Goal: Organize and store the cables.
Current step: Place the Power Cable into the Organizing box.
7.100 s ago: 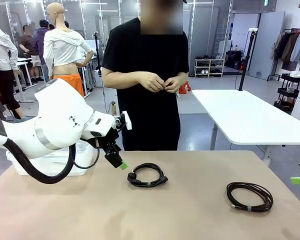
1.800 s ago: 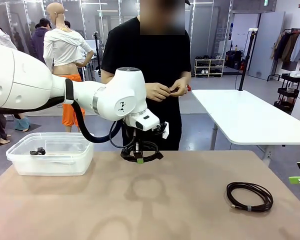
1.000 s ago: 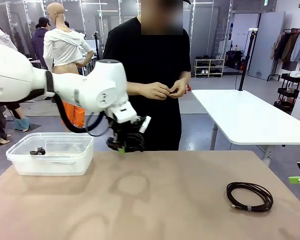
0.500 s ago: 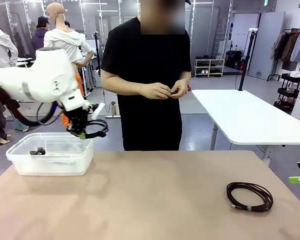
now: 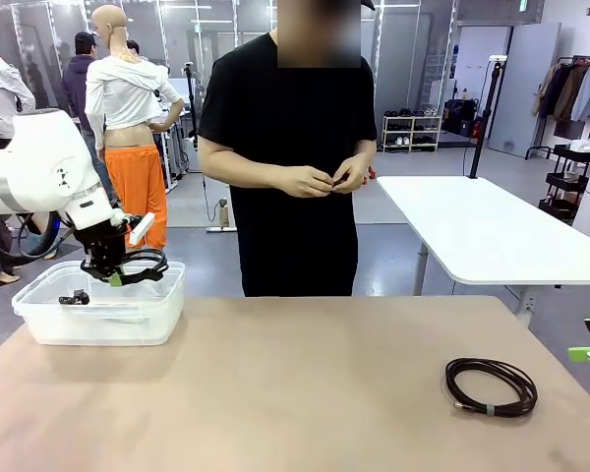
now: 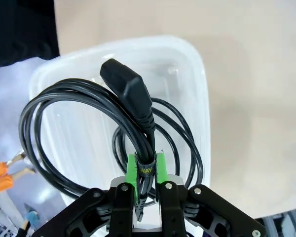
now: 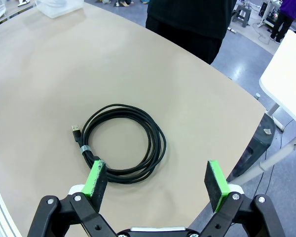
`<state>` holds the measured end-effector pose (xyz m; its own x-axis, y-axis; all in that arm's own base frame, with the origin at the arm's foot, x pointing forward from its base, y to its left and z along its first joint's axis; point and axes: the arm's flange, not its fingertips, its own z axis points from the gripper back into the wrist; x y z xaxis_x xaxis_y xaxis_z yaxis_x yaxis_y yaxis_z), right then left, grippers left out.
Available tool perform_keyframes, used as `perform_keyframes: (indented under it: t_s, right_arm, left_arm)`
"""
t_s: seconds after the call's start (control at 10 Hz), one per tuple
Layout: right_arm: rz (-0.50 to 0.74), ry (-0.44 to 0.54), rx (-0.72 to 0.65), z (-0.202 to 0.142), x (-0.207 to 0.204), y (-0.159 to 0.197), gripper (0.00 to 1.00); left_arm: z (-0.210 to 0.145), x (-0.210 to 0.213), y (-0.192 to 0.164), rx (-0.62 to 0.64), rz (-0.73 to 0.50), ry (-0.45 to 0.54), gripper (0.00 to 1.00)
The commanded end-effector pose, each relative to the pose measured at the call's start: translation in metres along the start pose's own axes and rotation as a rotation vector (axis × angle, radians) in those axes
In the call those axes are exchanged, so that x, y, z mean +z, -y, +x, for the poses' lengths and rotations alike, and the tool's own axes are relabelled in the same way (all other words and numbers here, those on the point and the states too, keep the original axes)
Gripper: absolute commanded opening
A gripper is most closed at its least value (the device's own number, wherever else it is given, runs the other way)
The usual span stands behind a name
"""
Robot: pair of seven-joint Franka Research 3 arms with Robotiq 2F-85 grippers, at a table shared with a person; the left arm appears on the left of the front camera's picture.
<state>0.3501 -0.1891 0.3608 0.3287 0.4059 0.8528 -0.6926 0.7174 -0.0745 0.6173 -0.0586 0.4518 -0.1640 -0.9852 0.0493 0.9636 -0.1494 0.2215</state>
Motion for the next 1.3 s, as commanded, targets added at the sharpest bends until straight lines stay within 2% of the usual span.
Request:
perform_keyframes:
  t_s: [0.0,0.2,0.5,0.6,0.7,0.8,0.9,1.0,1.1,1.2]
  right_arm:
    - [-0.003,-0.003,0.007,0.001,0.001,-0.001,1.00]
    - [-0.003,-0.003,0.007,0.001,0.001,-0.001,1.00]
    - [-0.003,-0.003,0.007,0.001,0.001,-0.001,1.00]
    - [-0.003,-0.003,0.007,0.001,0.001,-0.001,1.00]
    - [-0.003,-0.003,0.007,0.001,0.001,-0.001,1.00]
    - [-0.003,-0.003,0.007,0.001,0.001,-0.001,1.00]
    - [-0.003,-0.003,0.007,0.001,0.001,-0.001,1.00]
    - [-0.003,-0.003,0.007,0.001,0.001,-0.001,1.00]
    - [-0.003,-0.003,0.007,0.001,0.001,-0.001,1.00]
    - [-0.003,-0.003,0.007,0.001,0.001,-0.001,1.00]
  left_arm:
    - [-0.008,-0.001,0.004,-0.009,-0.012,0.025,0.17]
    - [-0.012,-0.010,0.001,0.033,-0.082,0.000,0.17]
    - [-0.014,-0.018,-0.008,0.100,-0.111,0.000,0.17]
    - [-0.017,-0.017,-0.010,0.120,-0.115,0.005,0.30]
    - [-0.018,-0.015,-0.010,0.121,-0.111,0.007,0.38]
    - [-0.020,-0.015,-0.010,0.120,-0.104,0.009,0.52]
    - [-0.022,-0.013,-0.010,0.123,-0.103,0.011,0.60]
    - [-0.023,-0.011,-0.009,0.134,-0.103,0.002,0.76]
    - [-0.024,-0.007,-0.007,0.133,-0.092,0.013,0.85]
    - [-0.026,-0.004,-0.006,0.142,-0.085,0.017,1.00]
